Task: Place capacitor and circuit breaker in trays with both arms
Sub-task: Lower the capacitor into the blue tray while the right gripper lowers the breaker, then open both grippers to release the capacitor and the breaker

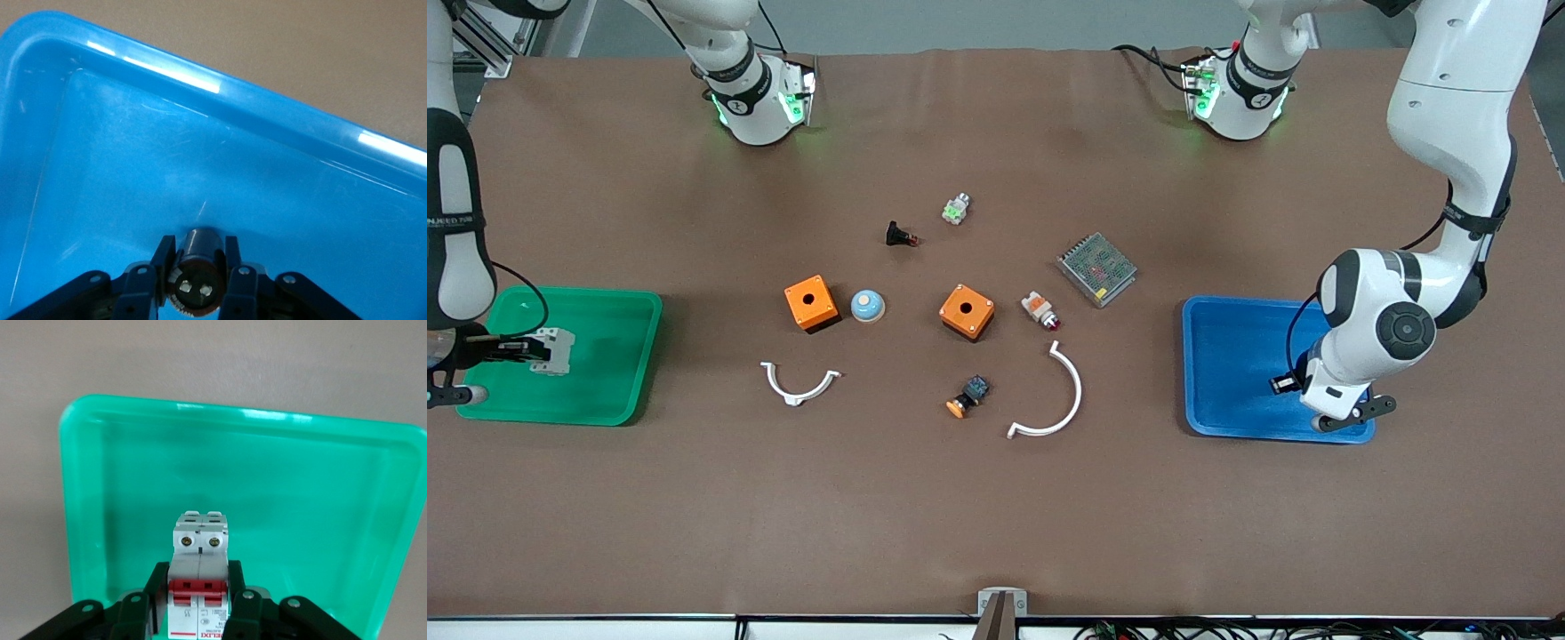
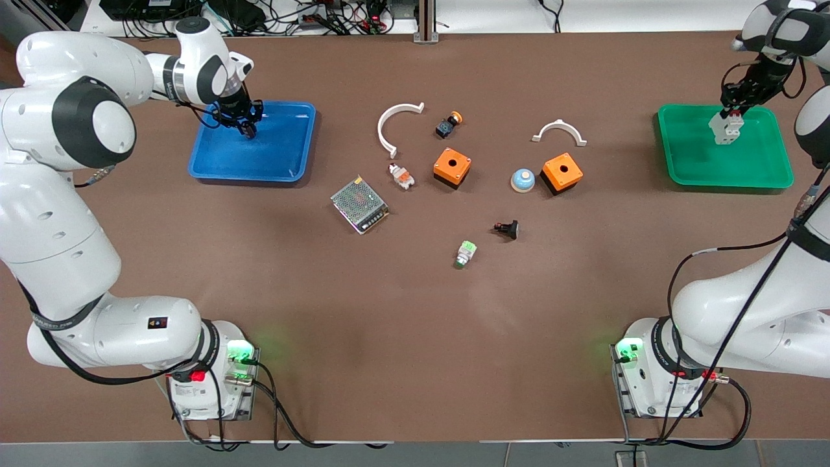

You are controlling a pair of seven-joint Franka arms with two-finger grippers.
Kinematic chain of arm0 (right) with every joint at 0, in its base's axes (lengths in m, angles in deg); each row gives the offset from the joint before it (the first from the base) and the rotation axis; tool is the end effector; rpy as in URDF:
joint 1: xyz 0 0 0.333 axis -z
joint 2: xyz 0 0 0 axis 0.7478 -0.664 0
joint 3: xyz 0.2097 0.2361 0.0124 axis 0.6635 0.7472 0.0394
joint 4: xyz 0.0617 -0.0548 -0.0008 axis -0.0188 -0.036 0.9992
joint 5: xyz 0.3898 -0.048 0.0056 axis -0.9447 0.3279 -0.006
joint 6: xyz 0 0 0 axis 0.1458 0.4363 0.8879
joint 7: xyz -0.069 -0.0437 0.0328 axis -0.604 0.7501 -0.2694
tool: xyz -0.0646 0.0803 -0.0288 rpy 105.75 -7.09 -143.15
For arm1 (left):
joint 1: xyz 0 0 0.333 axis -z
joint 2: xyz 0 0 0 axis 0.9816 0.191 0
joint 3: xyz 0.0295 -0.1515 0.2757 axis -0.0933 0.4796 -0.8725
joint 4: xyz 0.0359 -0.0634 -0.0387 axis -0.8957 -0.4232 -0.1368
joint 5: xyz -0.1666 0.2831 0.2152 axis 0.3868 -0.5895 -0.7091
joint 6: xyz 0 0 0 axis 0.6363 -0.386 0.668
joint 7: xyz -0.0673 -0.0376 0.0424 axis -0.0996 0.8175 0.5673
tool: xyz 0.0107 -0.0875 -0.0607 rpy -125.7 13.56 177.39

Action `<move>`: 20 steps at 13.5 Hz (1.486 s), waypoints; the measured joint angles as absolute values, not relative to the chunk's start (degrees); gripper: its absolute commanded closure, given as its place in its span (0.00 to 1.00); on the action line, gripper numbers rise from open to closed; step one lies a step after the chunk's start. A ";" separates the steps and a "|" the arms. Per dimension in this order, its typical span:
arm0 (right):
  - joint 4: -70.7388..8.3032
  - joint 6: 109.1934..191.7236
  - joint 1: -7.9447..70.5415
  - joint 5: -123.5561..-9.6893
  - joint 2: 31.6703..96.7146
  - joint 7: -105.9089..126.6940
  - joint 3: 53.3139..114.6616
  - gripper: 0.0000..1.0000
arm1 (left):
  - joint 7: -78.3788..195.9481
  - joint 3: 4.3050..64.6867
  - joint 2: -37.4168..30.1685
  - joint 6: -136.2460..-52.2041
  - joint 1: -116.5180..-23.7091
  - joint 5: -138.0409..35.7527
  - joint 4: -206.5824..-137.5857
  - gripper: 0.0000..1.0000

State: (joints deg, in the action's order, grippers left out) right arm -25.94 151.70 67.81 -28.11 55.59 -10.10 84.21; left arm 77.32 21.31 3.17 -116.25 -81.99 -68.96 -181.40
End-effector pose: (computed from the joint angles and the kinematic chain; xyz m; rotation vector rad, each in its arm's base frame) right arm 0.6098 -0.2740 0.2818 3.1291 0.0621 -0.2696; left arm 0.6270 -0.0195 0.1983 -3.0493 -0.4532 0.0365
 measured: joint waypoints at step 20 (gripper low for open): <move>-25.59 158.41 69.69 -26.20 51.26 -8.74 84.32 0.63 | 75.58 21.64 -8.13 -107.86 -82.61 -68.96 -182.28 0.00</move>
State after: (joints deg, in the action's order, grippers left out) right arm -25.59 158.41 69.69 -26.20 51.26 -8.74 84.32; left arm 75.58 21.64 -8.13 -107.86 -82.61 -68.96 -182.28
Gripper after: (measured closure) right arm 0.599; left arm 0.000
